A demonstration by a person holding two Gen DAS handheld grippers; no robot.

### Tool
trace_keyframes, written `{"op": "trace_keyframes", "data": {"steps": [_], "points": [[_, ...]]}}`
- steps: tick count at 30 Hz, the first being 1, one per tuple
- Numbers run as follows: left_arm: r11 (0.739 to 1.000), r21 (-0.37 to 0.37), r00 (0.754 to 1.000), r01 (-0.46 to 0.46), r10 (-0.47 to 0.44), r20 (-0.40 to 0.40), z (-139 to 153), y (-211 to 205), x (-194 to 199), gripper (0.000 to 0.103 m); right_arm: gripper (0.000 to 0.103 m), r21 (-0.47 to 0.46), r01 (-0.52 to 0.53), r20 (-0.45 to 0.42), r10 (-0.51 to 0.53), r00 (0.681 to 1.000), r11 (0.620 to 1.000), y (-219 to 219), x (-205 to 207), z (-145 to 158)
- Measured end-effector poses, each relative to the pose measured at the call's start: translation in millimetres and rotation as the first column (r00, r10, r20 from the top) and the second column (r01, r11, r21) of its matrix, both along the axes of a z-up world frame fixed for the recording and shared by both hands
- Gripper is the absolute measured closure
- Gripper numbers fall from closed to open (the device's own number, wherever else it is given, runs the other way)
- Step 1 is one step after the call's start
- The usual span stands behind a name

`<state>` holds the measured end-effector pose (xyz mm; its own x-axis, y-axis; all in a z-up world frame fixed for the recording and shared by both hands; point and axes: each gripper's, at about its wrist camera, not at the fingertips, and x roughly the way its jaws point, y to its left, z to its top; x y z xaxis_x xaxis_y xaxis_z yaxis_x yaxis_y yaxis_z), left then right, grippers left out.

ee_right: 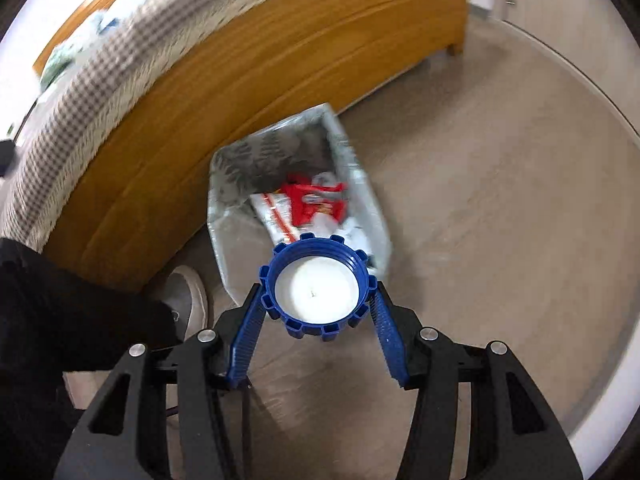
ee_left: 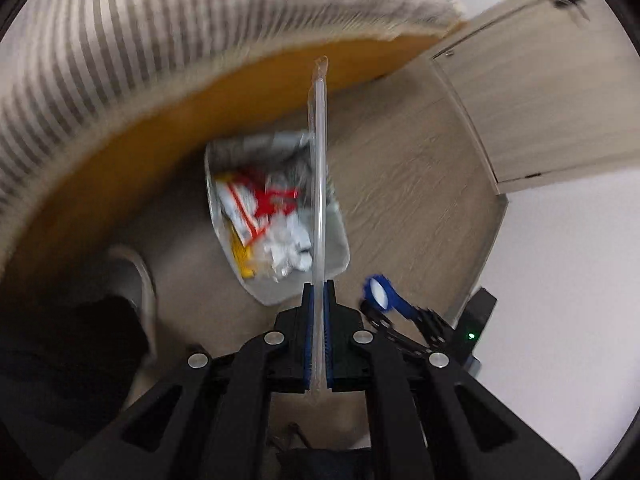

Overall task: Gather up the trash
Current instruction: 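Carry the cap and strip to the wastebasket and open both grippers over it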

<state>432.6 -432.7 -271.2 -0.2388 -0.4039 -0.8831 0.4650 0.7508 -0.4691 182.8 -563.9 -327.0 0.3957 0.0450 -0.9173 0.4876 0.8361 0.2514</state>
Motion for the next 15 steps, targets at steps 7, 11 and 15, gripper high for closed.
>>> {"op": "trace_keyframes", "data": {"steps": [7, 11, 15], "points": [[0.992, 0.108, 0.980, -0.070, 0.088, -0.178, -101, -26, 9, 0.101, 0.050, 0.026, -0.058, -0.068, 0.060, 0.996, 0.998, -12, 68, -61], [0.979, 0.170, 0.948, -0.117, 0.161, -0.276, -155, -39, 15, 0.101, 0.045, 0.040, -0.014, -0.049, 0.016, 0.999, 0.999, -30, 64, -66], [0.967, 0.215, 0.940, -0.134, 0.193, -0.281, -199, -52, 11, 0.100, 0.033, 0.071, 0.026, -0.030, -0.024, 0.999, 0.997, -37, 53, -67]]}}
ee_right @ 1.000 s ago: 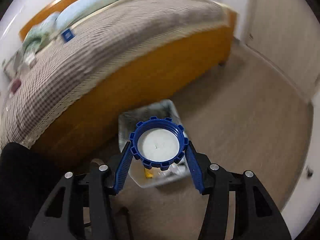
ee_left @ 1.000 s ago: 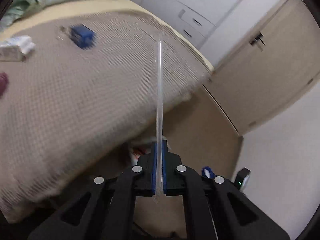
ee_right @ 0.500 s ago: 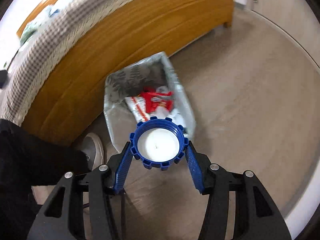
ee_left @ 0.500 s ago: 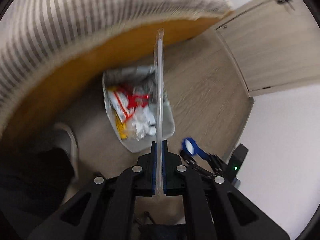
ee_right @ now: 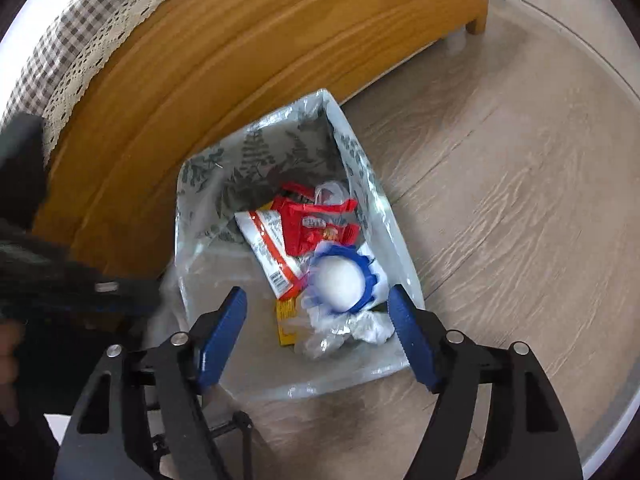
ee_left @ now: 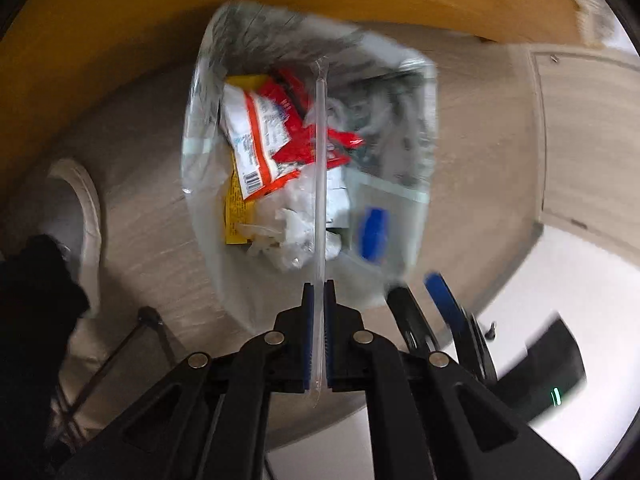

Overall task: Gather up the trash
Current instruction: 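Carry the cap and strip to the wastebasket and open both grippers over it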

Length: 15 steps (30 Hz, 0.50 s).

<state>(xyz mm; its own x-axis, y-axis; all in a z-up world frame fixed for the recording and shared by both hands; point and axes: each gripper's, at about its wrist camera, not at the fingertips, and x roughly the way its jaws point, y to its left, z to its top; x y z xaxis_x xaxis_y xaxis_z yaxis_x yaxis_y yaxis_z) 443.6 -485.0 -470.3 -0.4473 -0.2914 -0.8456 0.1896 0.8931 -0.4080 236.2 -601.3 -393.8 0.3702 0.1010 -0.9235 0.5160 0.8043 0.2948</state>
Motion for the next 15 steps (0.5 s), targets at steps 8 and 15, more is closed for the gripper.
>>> {"op": "trace_keyframes", "data": {"steps": [8, 15], "points": [[0.990, 0.137, 0.996, -0.033, 0.021, 0.088, -36, 3, 19, 0.024, 0.033, -0.014, 0.066, -0.048, -0.066, 0.997, 0.998, -4, -14, -2], [0.986, 0.158, 0.988, 0.053, -0.074, 0.133, -21, -2, 7, 0.024, 0.033, -0.045, 0.064, -0.049, -0.067, 0.997, 0.997, -1, -12, 12]]}}
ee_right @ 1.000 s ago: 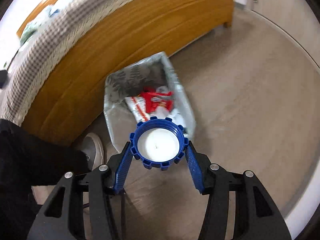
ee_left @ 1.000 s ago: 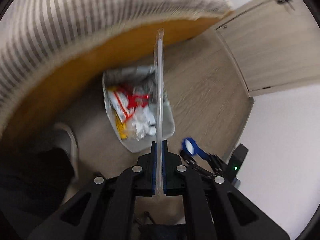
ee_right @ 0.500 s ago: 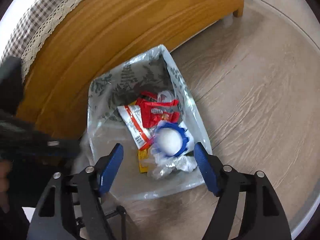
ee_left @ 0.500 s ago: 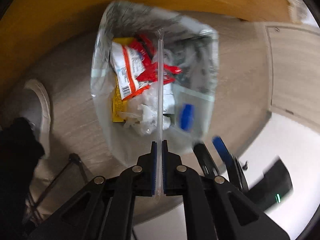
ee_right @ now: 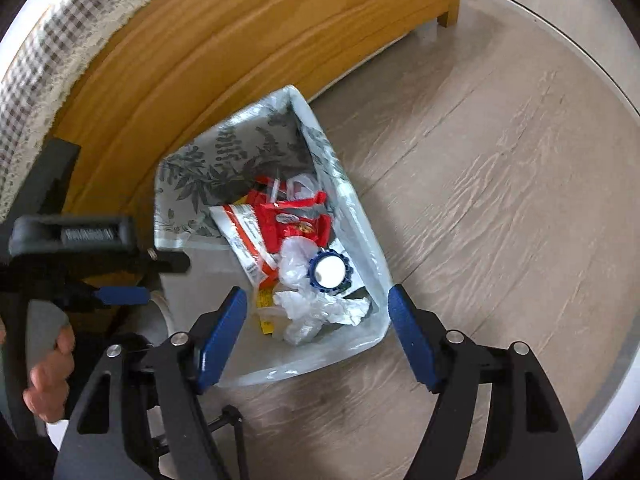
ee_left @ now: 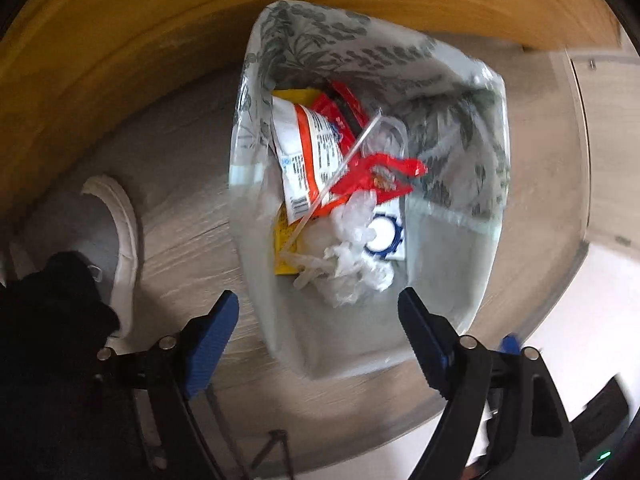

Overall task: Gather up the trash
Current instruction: 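Carry the cap and strip to the wastebasket and open both grippers over it, then move both tools back over the bed toward the remaining trash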

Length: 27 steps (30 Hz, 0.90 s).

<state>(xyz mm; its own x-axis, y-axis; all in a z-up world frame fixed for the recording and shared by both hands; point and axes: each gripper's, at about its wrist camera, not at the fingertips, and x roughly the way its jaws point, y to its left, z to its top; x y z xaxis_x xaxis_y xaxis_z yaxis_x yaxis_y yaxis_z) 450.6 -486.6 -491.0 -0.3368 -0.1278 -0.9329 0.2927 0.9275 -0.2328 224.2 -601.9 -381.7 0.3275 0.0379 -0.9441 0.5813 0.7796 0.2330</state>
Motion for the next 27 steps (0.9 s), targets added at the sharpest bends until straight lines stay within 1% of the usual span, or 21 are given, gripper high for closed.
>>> {"op": "trace_keyframes", "data": {"steps": [1, 3, 5, 6, 7, 9, 11, 13, 14, 15, 17, 19, 21, 22, 23, 24, 26, 27], "points": [[1.000, 0.012, 1.000, 0.025, -0.026, 0.018, 5, 0, -2, 0.024, 0.033, -0.003, 0.002, 0.008, -0.002, 1.000, 1.000, 0, 0, 5], [0.997, 0.032, 0.993, 0.075, -0.077, 0.085, 21, 1, -4, 0.024, 0.033, -0.008, 0.005, 0.019, -0.005, 1.000, 1.000, 1, -1, 14], [0.993, 0.042, 0.981, 0.107, -0.112, 0.159, 45, 5, -4, 0.024, 0.033, -0.027, 0.010, 0.044, -0.009, 0.999, 1.000, 0, -2, 29], [0.994, 0.032, 0.978, 0.109, -0.113, 0.177, 57, 7, -4, 0.024, 0.033, -0.043, 0.010, 0.053, -0.008, 0.999, 0.999, 0, -2, 38], [0.995, 0.004, 0.977, 0.104, -0.103, 0.184, 70, 10, -4, 0.024, 0.033, -0.062, 0.010, 0.062, -0.007, 0.998, 0.998, -1, -1, 48], [0.994, -0.078, 0.978, 0.081, -0.064, 0.198, 101, 20, -4, 0.024, 0.033, -0.112, 0.014, 0.079, -0.005, 0.997, 0.994, -1, 1, 70], [0.982, -0.180, 0.973, 0.059, -0.016, 0.231, 139, 33, -3, 0.024, 0.030, -0.150, 0.017, 0.089, -0.004, 0.996, 0.989, 1, 6, 87], [0.967, -0.252, 0.960, 0.043, 0.029, 0.277, 175, 48, 2, 0.024, 0.028, -0.185, 0.013, 0.122, 0.009, 0.992, 0.983, 4, 15, 109], [0.955, -0.294, 0.949, 0.043, 0.053, 0.311, 196, 57, 5, 0.024, 0.028, -0.197, 0.009, 0.139, 0.019, 0.990, 0.980, 7, 20, 119], [0.947, -0.319, 0.937, 0.051, 0.065, 0.343, 213, 66, 9, 0.024, 0.028, -0.214, 0.002, 0.163, 0.034, 0.986, 0.977, 10, 27, 133], [0.930, -0.361, 0.904, 0.073, 0.091, 0.417, 251, 87, 19, 0.024, 0.028, -0.252, -0.023, 0.211, 0.078, 0.974, 0.967, 21, 46, 161], [0.913, -0.398, 0.876, 0.084, 0.123, 0.467, 283, 109, 32, 0.024, 0.028, -0.287, -0.042, 0.251, 0.117, 0.961, 0.957, 31, 64, 186], [0.900, -0.426, 0.839, 0.094, 0.159, 0.520, 312, 135, 47, 0.024, 0.028, -0.312, -0.060, 0.290, 0.155, 0.944, 0.948, 43, 86, 208], [0.897, -0.430, 0.816, 0.096, 0.176, 0.550, 324, 150, 54, 0.024, 0.028, -0.325, -0.069, 0.312, 0.176, 0.934, 0.943, 51, 100, 220], [0.895, -0.434, 0.787, 0.101, 0.194, 0.585, 337, 167, 62, 0.024, 0.028, -0.334, -0.078, 0.328, 0.193, 0.925, 0.939, 57, 108, 229], [0.897, -0.429, 0.764, 0.105, 0.204, 0.613, 345, 180, 69, 0.024, 0.028, -0.349, -0.095, 0.352, 0.224, 0.909, 0.932, 68, 125, 242], [0.910, -0.402, 0.705, 0.099, 0.221, 0.674, 362, 213, 86, 0.024, 0.028, -0.370, -0.121, 0.374, 0.267, 0.888, 0.921, 85, 152, 259], [0.915, -0.393, 0.683, 0.089, 0.232, 0.693, 367, 226, 93, 0.024, 0.028, -0.379, -0.138, 0.380, 0.290, 0.879, 0.915, 93, 167, 265]]}}
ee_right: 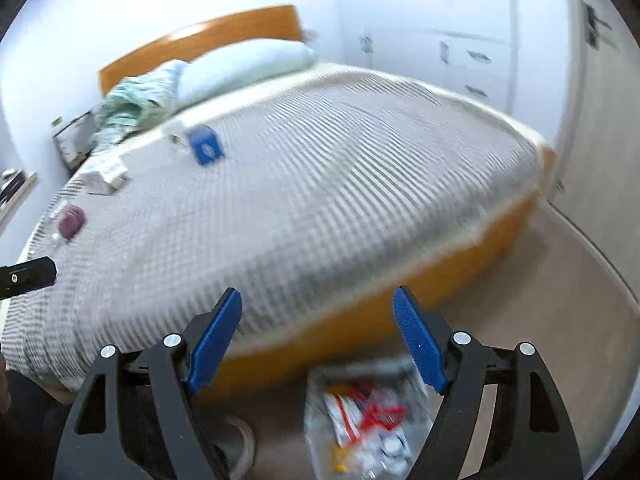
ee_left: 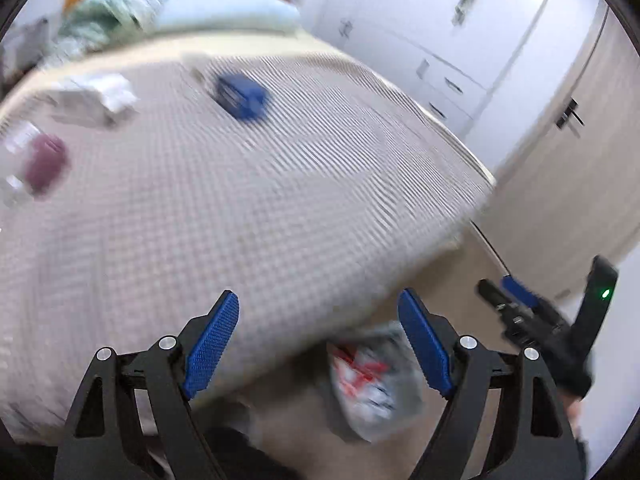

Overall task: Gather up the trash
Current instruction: 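Move both tools back over the bed toward the remaining trash, then grasp the blue box with the right gripper while the left grasps the clear plastic cup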

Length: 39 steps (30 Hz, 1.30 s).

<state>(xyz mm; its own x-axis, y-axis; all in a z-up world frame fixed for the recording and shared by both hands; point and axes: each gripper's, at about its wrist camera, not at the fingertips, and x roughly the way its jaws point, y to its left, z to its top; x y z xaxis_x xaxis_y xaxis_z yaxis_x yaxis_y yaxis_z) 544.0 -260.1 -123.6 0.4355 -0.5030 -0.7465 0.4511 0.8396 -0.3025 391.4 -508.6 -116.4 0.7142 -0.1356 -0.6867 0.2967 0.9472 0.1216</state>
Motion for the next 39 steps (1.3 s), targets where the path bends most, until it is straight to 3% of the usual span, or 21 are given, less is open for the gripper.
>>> {"op": "trace_keyframes", "data": {"steps": [8, 12, 14, 20, 24, 29, 30, 34, 39], "points": [[0.985, 0.043, 0.981, -0.164, 0.159, 0.113, 23, 112, 82, 0.024, 0.028, -0.068, -0.142, -0.015, 0.141, 0.990, 0.988, 56, 119, 16], [0.979, 0.091, 0.975, -0.185, 0.171, 0.144, 26, 153, 129, 0.021, 0.028, -0.102, -0.217, -0.042, 0.213, 0.976, 0.971, 80, 201, 9], [0.977, 0.101, 0.974, -0.188, 0.173, 0.147, 24, 167, 155, 0.020, 0.022, -0.105, -0.249, -0.057, 0.244, 0.968, 0.963, 89, 232, 1], [0.979, 0.149, 0.980, -0.140, 0.115, 0.162, 28, 185, 216, 0.018, 0.022, -0.130, -0.325, -0.102, 0.313, 0.944, 0.937, 107, 351, -32], [0.975, 0.200, 0.980, -0.101, 0.063, 0.189, 28, 177, 247, 0.018, 0.022, -0.107, -0.320, -0.128, 0.306, 0.943, 0.941, 99, 404, -53], [0.980, 0.186, 0.982, -0.066, 0.031, 0.187, 16, 137, 286, 0.018, 0.022, -0.061, -0.318, -0.107, 0.310, 0.945, 0.946, 84, 444, -80], [0.982, 0.176, 0.983, -0.068, 0.036, 0.180, 12, 128, 296, 0.018, 0.039, -0.040, -0.344, -0.076, 0.341, 0.937, 0.938, 83, 445, -86], [0.984, 0.163, 0.990, -0.074, 0.053, 0.128, -8, 77, 343, 0.018, 0.041, -0.044, -0.318, -0.008, 0.318, 0.948, 0.947, 77, 432, -86], [0.970, 0.244, 0.980, -0.025, -0.024, 0.198, -29, -8, 402, 0.013, 0.041, 0.012, -0.317, 0.033, 0.317, 0.948, 0.948, 62, 413, -83]]}}
